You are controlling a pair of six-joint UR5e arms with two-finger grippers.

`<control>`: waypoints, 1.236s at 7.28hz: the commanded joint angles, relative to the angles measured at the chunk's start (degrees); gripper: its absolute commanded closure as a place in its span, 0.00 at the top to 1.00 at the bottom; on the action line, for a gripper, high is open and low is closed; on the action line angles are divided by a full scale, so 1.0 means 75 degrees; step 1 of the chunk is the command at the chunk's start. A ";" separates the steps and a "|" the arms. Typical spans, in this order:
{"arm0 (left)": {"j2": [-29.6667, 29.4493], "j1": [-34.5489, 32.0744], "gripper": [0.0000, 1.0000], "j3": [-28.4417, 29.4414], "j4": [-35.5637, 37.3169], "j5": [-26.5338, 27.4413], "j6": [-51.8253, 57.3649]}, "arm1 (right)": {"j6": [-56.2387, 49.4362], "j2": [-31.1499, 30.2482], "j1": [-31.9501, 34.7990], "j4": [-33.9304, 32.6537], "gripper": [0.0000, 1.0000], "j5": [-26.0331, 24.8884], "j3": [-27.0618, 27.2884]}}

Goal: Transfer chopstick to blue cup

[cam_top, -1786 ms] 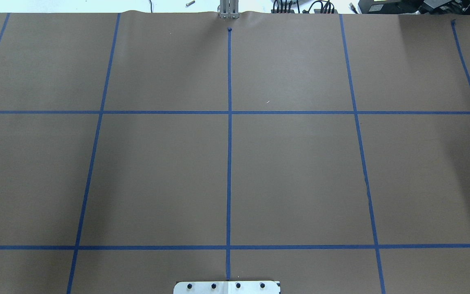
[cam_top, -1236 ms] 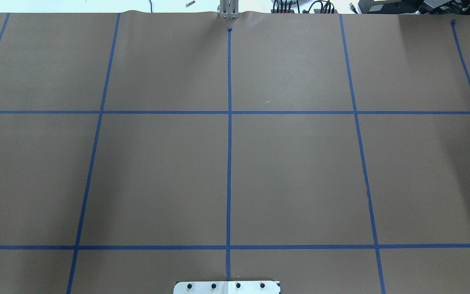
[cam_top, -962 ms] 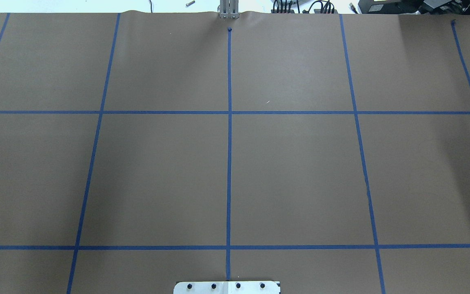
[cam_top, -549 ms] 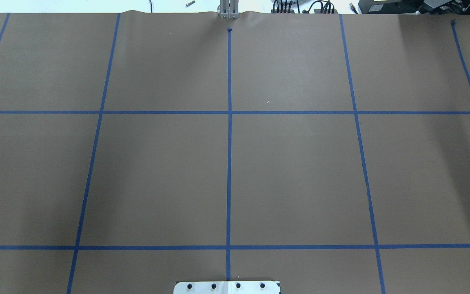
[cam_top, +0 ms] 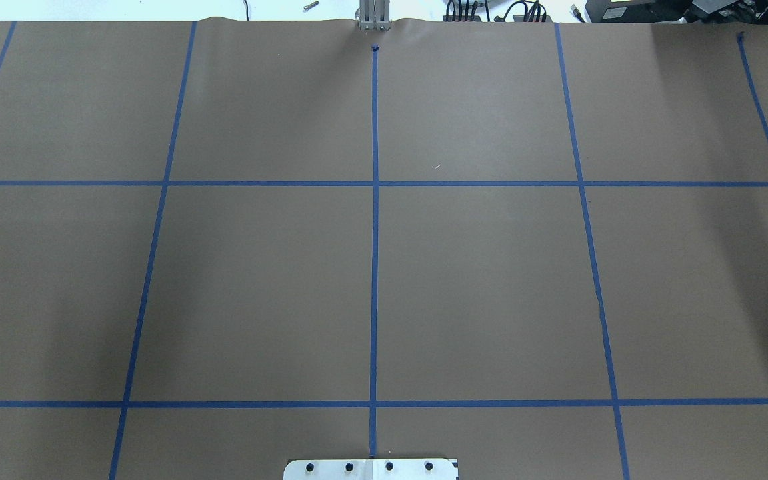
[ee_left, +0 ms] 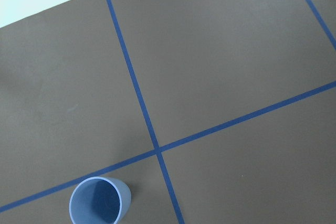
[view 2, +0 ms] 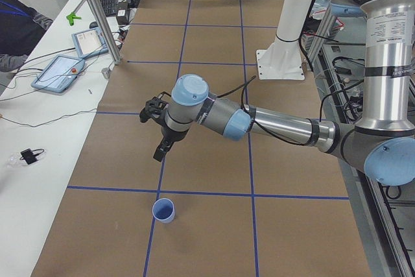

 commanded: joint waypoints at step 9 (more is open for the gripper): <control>-0.1477 0.0232 0.98 0.5893 -0.3180 0.0488 0.0531 | 0.0580 0.0009 -0.0337 0.0401 1.00 0.0126 -0.0019</control>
